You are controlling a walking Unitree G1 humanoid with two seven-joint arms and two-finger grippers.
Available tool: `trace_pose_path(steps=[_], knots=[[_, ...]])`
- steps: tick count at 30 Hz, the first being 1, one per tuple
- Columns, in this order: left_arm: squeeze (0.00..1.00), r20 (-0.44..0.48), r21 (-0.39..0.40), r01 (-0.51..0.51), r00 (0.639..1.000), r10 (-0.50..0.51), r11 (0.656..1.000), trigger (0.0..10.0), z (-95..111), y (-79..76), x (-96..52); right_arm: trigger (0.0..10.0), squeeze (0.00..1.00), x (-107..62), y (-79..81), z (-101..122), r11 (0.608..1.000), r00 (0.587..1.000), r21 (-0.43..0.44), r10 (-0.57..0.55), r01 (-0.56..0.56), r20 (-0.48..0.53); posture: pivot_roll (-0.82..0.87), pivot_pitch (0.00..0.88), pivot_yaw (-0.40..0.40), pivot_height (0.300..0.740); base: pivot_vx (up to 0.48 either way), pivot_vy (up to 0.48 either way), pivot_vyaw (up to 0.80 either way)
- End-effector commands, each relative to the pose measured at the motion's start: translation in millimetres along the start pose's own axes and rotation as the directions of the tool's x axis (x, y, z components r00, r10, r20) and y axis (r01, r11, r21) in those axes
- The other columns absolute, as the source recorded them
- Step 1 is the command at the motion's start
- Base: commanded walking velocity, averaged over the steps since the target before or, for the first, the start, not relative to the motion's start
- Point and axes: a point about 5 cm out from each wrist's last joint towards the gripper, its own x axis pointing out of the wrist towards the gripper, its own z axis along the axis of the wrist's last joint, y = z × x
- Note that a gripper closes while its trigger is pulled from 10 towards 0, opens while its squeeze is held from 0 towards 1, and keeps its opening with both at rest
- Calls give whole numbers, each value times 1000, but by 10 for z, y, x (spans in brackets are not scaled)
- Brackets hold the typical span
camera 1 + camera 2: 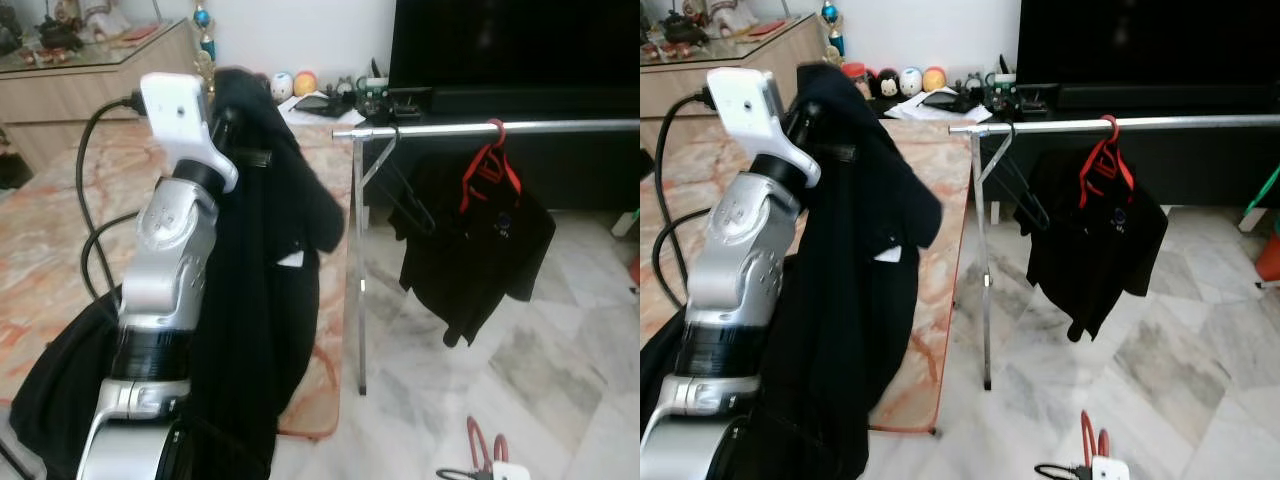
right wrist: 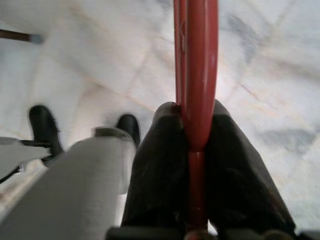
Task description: Hang hanger
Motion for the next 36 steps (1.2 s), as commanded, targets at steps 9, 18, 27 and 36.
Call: trace_pose_path(steps=[9, 18, 27, 36], knots=[[0, -344, 7, 73, 937, -66, 997, 10000, -553, -41, -418, 10000, 0, -3, 76, -45, 1000, 1000, -4, 22, -22, -17, 100, 0, 29, 740, 0, 0, 0], [0, -459, -68, 181, 867, -192, 981, 10000, -697, -125, -687, 10000, 0, -4, 74, -50, 1000, 1000, -12, 22, -22, -21, 105, 0, 32, 740, 0, 0, 0], [1000, -532, -114, 322, 779, -331, 940, 10000, -818, -309, -868, 10000, 0, -5, 78, -59, 1000, 1000, -20, 22, -22, -22, 96, 0, 38, 740, 0, 0, 0], [1000, -546, -106, 373, 753, -367, 922, 10000, -817, -341, -878, 10000, 0, -5, 81, -62, 1000, 999, -18, 22, -23, -23, 97, 0, 38, 740, 0, 0, 0]])
